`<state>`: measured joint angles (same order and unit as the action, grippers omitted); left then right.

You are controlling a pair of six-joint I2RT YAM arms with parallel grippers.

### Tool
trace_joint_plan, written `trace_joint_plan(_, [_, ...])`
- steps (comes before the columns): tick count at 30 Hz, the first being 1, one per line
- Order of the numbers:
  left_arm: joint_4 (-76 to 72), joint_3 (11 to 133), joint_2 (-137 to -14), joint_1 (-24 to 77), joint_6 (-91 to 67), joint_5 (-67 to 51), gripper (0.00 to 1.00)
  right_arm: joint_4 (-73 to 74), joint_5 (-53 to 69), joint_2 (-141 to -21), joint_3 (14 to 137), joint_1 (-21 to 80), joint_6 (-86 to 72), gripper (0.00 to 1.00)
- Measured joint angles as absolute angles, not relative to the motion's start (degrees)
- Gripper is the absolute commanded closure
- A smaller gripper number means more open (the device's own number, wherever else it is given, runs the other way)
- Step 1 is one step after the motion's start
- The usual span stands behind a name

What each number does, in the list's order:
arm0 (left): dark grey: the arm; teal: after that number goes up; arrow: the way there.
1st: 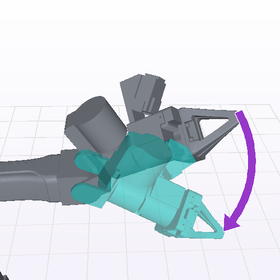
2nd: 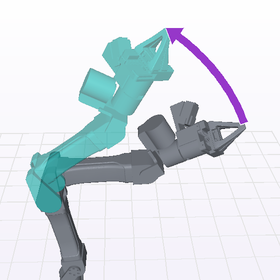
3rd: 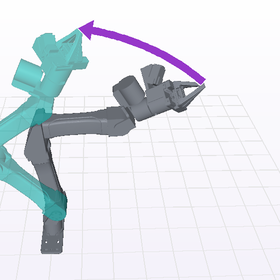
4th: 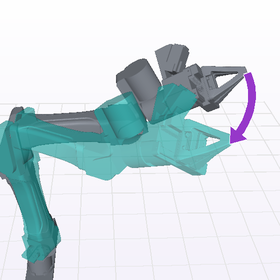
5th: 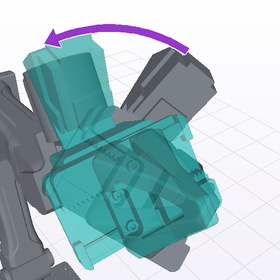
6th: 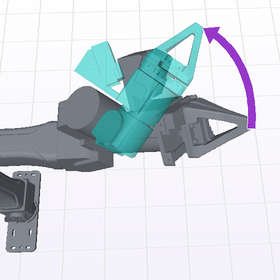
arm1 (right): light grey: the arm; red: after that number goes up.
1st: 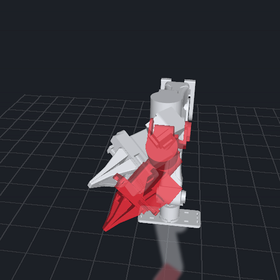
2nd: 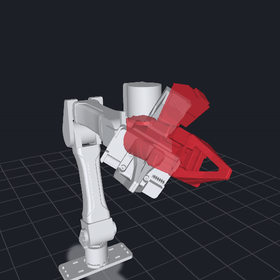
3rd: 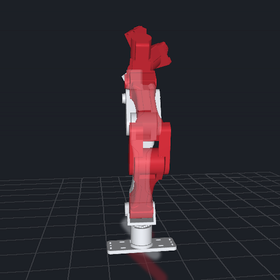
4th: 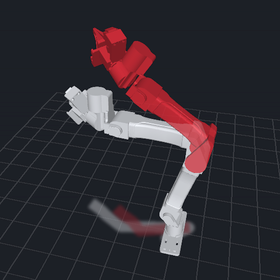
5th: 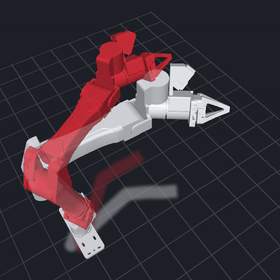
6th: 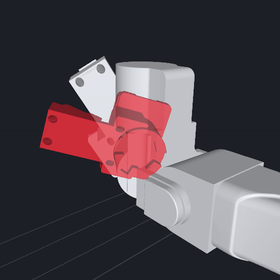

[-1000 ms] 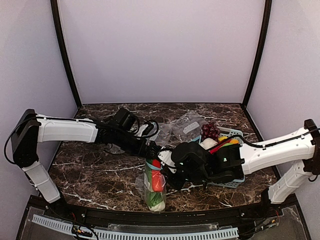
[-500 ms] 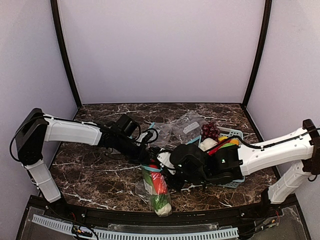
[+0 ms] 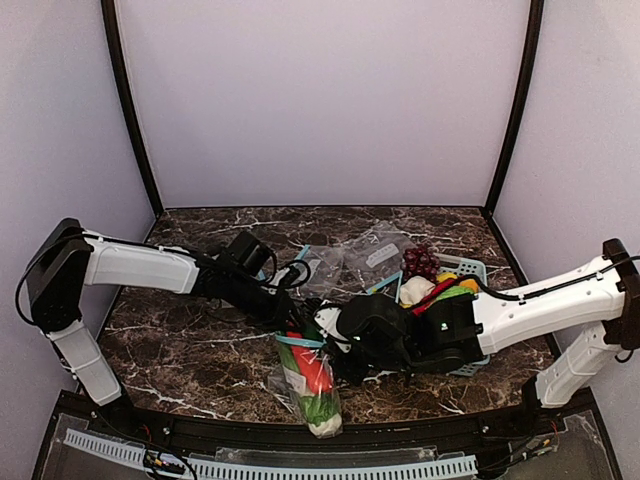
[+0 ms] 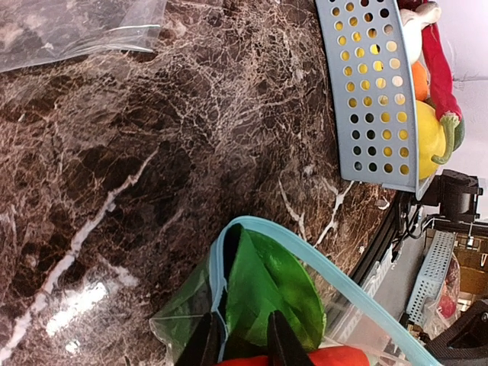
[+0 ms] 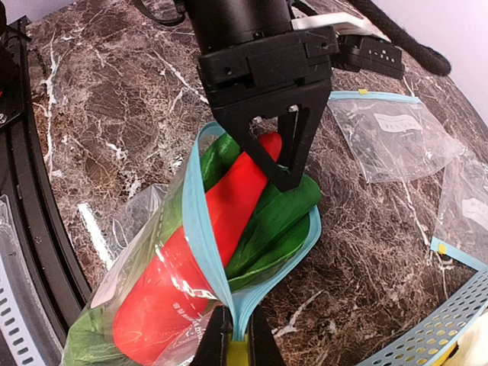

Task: Place the food in the zip-top bag and seal the zipper
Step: Pass from the right arm to the left

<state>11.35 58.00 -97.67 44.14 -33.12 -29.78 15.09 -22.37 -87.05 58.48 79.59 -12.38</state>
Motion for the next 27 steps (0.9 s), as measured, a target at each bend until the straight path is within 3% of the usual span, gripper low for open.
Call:
trace_joint_plan(4, [10.1,55.8,-95.6,44.1,-33.9,-29.7,0.96,15.3,-22.7,-86.1,58.1,79.6,-14.4,0.41])
trace_joint_plan(7, [8.8,53.7,-94.4,44.2,-34.1,-30.2,0.98,15.4,-23.4,-84.2,58.0,79.4,-16.6,0.17])
trace_joint_plan(8, [8.4,53.3,-94.1,44.2,-34.2,-30.3,0.98,15.6,-23.6,-83.4,58.1,79.2,-17.1,0.14])
trace_joint_plan(16, [6.5,50.8,-90.7,45.6,-33.3,-29.4,0.98,17.8,-15.2,-80.1,58.8,68.8,-26.5,0.15])
trace_joint_plan(22, [6.5,50.4,-84.4,47.5,-30.8,-25.2,0.99,20.5,-6.1,-85.6,63.8,63.0,-31.4,0.17])
trace_joint_plan(27, [6.3,50.4,-78.3,48.6,-28.4,-21.5,0.99,20.6,1.1,-91.6,67.8,62.8,-33.4,0.27])
